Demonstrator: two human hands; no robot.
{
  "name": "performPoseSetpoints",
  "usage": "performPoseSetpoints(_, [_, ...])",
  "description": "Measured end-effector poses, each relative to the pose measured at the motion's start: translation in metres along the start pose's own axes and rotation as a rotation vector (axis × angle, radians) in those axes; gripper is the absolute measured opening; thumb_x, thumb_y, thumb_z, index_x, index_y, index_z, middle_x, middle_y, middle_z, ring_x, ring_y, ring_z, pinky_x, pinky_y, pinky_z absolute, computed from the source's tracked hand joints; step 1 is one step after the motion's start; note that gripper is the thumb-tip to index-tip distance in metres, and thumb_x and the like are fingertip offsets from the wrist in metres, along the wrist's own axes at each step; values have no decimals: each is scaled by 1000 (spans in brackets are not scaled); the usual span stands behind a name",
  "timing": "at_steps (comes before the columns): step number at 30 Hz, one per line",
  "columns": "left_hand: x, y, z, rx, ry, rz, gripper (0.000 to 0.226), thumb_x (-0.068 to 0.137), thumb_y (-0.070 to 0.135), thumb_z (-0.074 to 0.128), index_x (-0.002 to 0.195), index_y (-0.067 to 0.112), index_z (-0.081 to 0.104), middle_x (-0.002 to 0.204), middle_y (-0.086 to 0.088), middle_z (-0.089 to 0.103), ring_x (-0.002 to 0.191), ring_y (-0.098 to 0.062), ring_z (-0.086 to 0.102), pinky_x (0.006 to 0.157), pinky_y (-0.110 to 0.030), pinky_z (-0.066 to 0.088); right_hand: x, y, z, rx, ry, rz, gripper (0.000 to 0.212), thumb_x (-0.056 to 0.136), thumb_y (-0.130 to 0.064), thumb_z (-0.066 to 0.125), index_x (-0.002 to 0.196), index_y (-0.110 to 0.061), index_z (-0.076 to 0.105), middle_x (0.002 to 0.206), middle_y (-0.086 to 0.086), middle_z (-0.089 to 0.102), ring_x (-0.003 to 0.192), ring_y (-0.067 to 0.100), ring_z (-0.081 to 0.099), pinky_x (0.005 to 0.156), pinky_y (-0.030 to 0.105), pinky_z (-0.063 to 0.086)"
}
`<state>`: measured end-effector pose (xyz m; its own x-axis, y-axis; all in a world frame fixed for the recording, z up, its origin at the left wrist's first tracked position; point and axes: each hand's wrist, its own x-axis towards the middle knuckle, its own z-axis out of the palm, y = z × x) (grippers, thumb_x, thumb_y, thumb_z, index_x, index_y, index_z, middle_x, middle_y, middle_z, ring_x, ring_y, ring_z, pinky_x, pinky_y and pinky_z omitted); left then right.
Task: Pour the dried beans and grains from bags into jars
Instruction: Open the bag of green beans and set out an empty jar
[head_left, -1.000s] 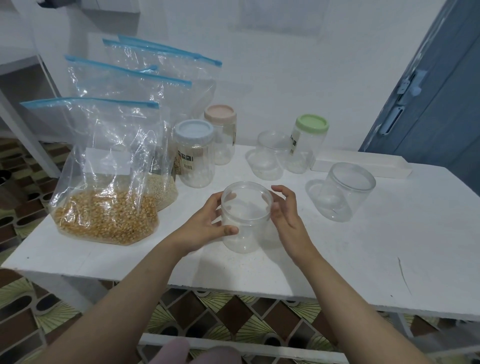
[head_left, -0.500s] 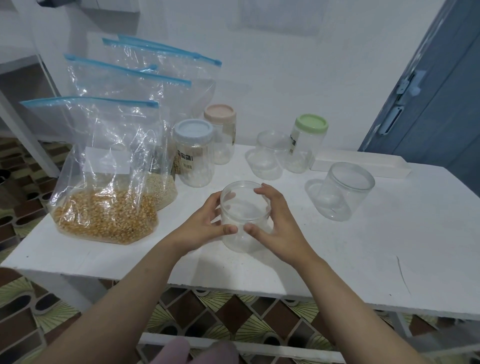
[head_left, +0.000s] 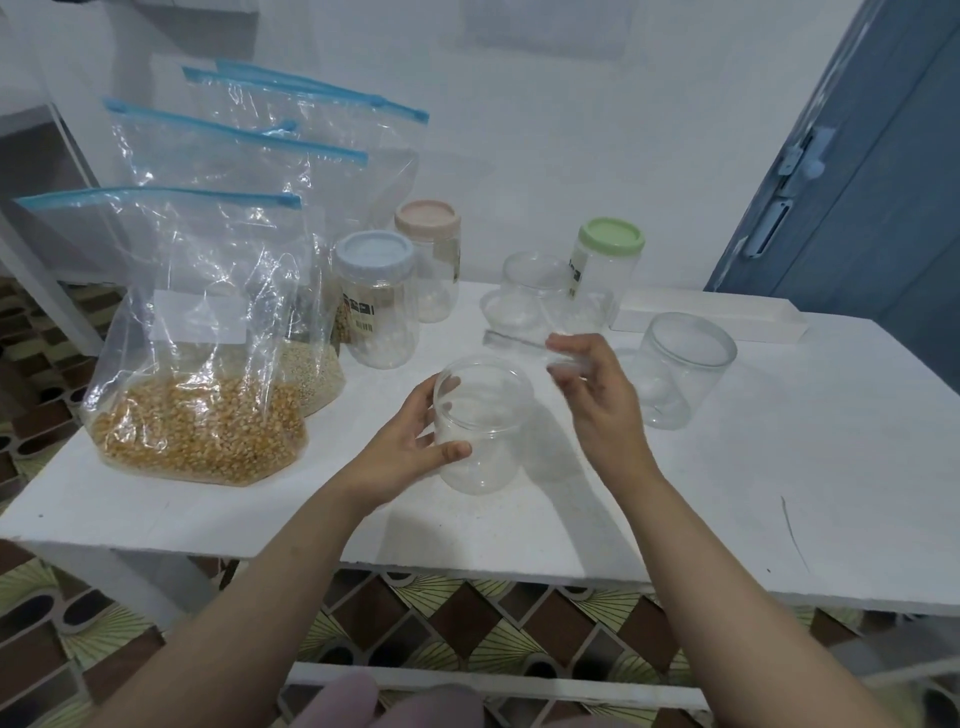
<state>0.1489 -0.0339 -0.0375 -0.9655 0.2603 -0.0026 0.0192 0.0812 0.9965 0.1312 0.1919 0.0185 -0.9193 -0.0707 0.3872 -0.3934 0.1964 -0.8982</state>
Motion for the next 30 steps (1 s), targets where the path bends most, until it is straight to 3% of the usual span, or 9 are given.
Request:
performPoseSetpoints(3, [-2,-3,12,70,33,9,87,77,57,74,145,53,19,150,37,28,136,16,30,115,-30,31,-5,9,-14,-32,249,98,25,107,-32,39,96,-15,55,79,3,71,52,25,56,50,32,47])
performPoseSetpoints(5, [-2,-5,21,96,67,28,93,72,70,70,145,56,13,152,37,23,138,15,25,118,-30,27,-7,20,-26,-101,282,198,18,108,-25,36,106,-15,51,72,6,67,46,20,47,42,29,40])
performPoseSetpoints(10, [3,-9,37,108,151,37,83,70,76,66,133,75,13,153,35,24,141,3,28,119,-34,27,-9,58,-48,-270,164,505,31,103,-17,42,132,-12,49,83,5,57,57,20,52,51,25,45])
performPoseSetpoints(13, [4,-9,45,93,190,41,86,77,66,68,146,56,17,152,31,28,138,-4,36,114,-30,32,-13,71,-56,-503,81,550,32,102,-19,47,131,-8,52,87,9,63,64,24,61,58,28,46])
performPoseSetpoints(15, [3,-10,48,84,222,24,84,78,56,68,149,43,24,150,28,31,136,-9,38,108,-25,35,-18,76,-58,-690,47,549,30,101,-23,51,125,-6,56,105,13,65,87,29,63,68,31,46])
performPoseSetpoints(18, [3,-12,51,101,256,23,84,78,54,67,150,37,27,150,25,32,134,-11,39,102,-19,34,-28,80,-57,-886,36,535,34,99,-32,54,128,-13,56,131,6,47,101,32,60,73,33,41])
performPoseSetpoints(25, [1,-10,51,103,278,48,79,74,62,74,140,53,30,142,35,37,136,-4,39,113,-34,36,-42,60,-49,-757,185,137,23,100,-21,50,122,-19,57,118,-6,57,77,12,54,61,28,38])
performPoseSetpoints(27, [-3,-7,53,123,365,57,86,77,58,72,148,40,27,153,21,31,139,-2,34,116,-35,34,-42,43,-42,-706,194,-20,18,99,-16,52,114,-19,61,107,-9,61,77,7,52,60,24,38])
performPoseSetpoints(30, [-12,10,54,141,544,171,65,86,51,62,142,32,34,145,19,37,131,4,39,111,-34,40,-34,15,-29,-653,149,-197,16,95,-12,53,106,-17,63,97,-9,62,81,8,52,64,21,40])
